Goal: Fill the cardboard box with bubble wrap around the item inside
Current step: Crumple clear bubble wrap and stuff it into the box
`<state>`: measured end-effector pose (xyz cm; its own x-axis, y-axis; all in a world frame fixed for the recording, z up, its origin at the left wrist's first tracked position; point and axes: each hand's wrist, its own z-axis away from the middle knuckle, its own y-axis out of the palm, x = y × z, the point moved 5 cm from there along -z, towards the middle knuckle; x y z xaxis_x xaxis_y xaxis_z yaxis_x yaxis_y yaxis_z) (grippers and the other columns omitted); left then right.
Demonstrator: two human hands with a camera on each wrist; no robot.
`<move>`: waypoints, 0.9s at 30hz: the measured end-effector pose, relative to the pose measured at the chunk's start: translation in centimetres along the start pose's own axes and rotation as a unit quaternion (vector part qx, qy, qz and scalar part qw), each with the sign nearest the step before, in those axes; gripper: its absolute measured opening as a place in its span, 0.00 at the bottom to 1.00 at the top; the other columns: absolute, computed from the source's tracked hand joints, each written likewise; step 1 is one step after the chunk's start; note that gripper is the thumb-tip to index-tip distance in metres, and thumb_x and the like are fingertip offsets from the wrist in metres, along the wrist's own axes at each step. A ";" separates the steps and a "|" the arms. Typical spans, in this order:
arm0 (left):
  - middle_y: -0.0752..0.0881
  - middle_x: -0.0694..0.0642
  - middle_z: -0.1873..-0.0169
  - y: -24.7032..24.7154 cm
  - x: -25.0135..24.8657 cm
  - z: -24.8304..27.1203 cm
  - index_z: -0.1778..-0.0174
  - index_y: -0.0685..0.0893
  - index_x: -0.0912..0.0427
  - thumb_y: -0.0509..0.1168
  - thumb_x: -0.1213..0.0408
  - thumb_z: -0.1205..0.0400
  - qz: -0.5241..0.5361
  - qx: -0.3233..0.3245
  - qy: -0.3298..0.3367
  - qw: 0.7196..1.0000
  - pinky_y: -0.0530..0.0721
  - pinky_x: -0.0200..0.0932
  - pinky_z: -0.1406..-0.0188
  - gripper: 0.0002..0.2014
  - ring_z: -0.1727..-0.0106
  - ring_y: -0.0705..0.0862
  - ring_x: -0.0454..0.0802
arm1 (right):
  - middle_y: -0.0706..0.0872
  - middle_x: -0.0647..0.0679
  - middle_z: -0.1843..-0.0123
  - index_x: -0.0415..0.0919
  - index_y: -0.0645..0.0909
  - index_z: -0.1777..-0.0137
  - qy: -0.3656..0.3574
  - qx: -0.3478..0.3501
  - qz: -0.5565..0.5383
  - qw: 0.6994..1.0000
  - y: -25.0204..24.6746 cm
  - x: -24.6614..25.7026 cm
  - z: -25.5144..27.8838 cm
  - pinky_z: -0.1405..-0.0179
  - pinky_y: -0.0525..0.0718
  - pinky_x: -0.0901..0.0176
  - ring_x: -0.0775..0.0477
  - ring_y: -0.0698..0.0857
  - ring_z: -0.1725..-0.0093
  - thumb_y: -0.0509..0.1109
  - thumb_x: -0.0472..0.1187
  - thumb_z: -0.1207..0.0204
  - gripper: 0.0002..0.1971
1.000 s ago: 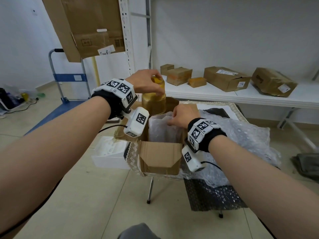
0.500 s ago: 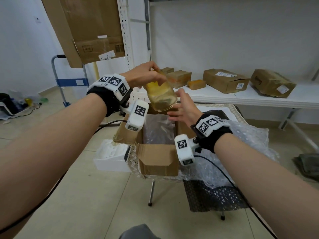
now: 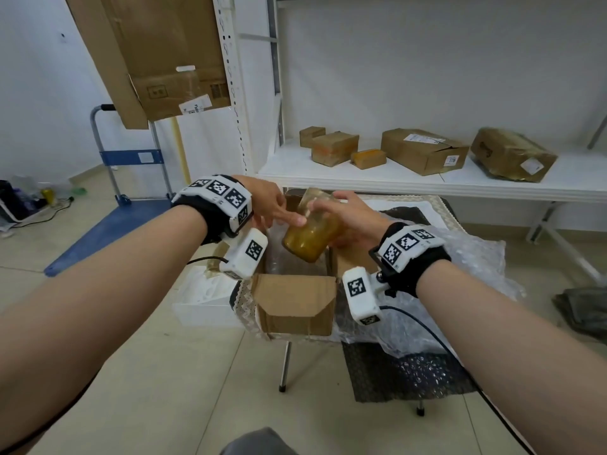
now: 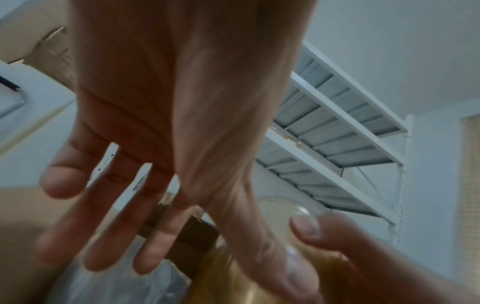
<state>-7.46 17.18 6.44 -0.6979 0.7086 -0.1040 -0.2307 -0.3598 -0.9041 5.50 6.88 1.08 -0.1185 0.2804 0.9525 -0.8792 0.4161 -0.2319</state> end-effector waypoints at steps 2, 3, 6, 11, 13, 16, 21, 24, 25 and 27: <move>0.89 0.55 0.51 0.7 0.0 -0.6 0.37 0.82 0.51 0.59 0.20 0.46 -0.049 0.011 0.002 0.999 0.84 0.51 0.45 0.49 0.52 0.87 0.50 | 0.74 0.45 0.35 0.54 0.63 0.21 -0.009 -0.004 0.052 0.999 0.0 0.0 0.0 0.50 0.92 0.42 0.41 0.85 0.48 0.82 0.57 0.37 0.46; 0.89 0.54 0.47 0.9 0.1 -1.2 0.32 0.79 0.48 0.58 0.17 0.49 -0.062 0.009 0.006 0.998 0.82 0.55 0.39 0.54 0.49 0.86 0.51 | 0.74 0.46 0.34 0.54 0.62 0.20 -0.007 0.001 0.056 0.998 -0.1 -0.1 -0.1 0.50 0.91 0.43 0.43 0.84 0.49 0.82 0.56 0.35 0.45; 0.83 0.50 0.33 1.6 0.8 -3.2 0.23 0.72 0.46 0.63 0.15 0.57 -0.081 0.007 0.011 0.997 0.74 0.61 0.28 0.65 0.36 0.81 0.55 | 0.73 0.44 0.29 0.51 0.61 0.19 0.009 0.013 0.045 0.999 -0.2 0.0 0.0 0.55 0.92 0.47 0.40 0.83 0.43 0.82 0.53 0.33 0.46; 0.80 0.50 0.31 1.9 0.6 -3.9 0.24 0.74 0.45 0.82 0.44 0.40 -0.170 0.009 -0.018 0.985 0.78 0.55 0.30 0.46 0.31 0.78 0.56 | 0.75 0.44 0.29 0.51 0.61 0.19 -0.006 0.026 0.131 0.991 0.1 0.1 0.1 0.50 0.92 0.42 0.41 0.82 0.40 0.82 0.56 0.36 0.47; 0.79 0.52 0.30 2.4 0.8 -3.9 0.24 0.75 0.44 0.79 0.52 0.33 -0.204 0.017 -0.025 0.979 0.79 0.51 0.34 0.39 0.31 0.78 0.57 | 0.76 0.45 0.29 0.52 0.61 0.19 -0.008 0.028 0.178 0.984 0.5 0.3 0.1 0.52 0.92 0.42 0.42 0.85 0.44 0.82 0.61 0.40 0.51; 0.82 0.52 0.35 3.5 1.7 -4.6 0.28 0.78 0.43 0.72 0.57 0.27 -0.230 0.025 -0.029 0.972 0.82 0.50 0.41 0.29 0.37 0.82 0.58 | 0.76 0.45 0.32 0.47 0.60 0.18 -0.016 0.033 0.204 0.978 1.5 0.8 0.1 0.57 0.93 0.48 0.44 0.83 0.46 0.82 0.56 0.34 0.48; 0.85 0.52 0.39 4.3 2.2 -4.7 0.28 0.80 0.48 0.67 0.60 0.20 -0.235 0.016 -0.015 0.972 0.82 0.49 0.38 0.22 0.40 0.83 0.55 | 0.73 0.40 0.28 0.40 0.58 0.19 -0.028 0.020 0.334 0.942 3.7 1.3 -0.8 0.40 0.87 0.39 0.36 0.78 0.32 0.81 0.58 0.34 0.51; 0.87 0.52 0.40 4.3 2.5 -4.7 0.30 0.82 0.49 0.68 0.60 0.20 -0.215 -0.003 -0.010 0.977 0.83 0.49 0.39 0.21 0.41 0.84 0.54 | 0.70 0.35 0.23 0.39 0.56 0.17 -0.020 0.017 0.408 0.913 5.1 0.7 -1.8 0.36 0.84 0.38 0.33 0.78 0.30 0.81 0.60 0.35 0.54; 0.87 0.51 0.40 4.4 2.6 -4.8 0.31 0.82 0.48 0.69 0.60 0.21 -0.203 -0.002 -0.006 0.979 0.83 0.51 0.38 0.21 0.41 0.85 0.53 | 0.71 0.35 0.24 0.39 0.55 0.17 -0.012 0.027 0.413 0.910 5.4 0.4 -2.0 0.38 0.86 0.40 0.34 0.79 0.31 0.81 0.60 0.35 0.54; 0.86 0.50 0.37 4.6 2.7 -5.0 0.28 0.79 0.43 0.68 0.62 0.22 -0.175 0.010 0.007 0.984 0.82 0.53 0.34 0.25 0.38 0.84 0.52 | 0.75 0.37 0.26 0.38 0.56 0.17 0.003 0.044 0.418 0.907 5.9 -0.3 -2.4 0.42 0.86 0.47 0.36 0.81 0.33 0.81 0.59 0.33 0.52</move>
<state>-7.02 20.52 -0.08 -0.5635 0.7998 0.2068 -0.4684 -0.1031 -0.8775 1.46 11.30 -1.09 -0.7590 0.4704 0.4501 -0.5169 -0.0150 -0.8559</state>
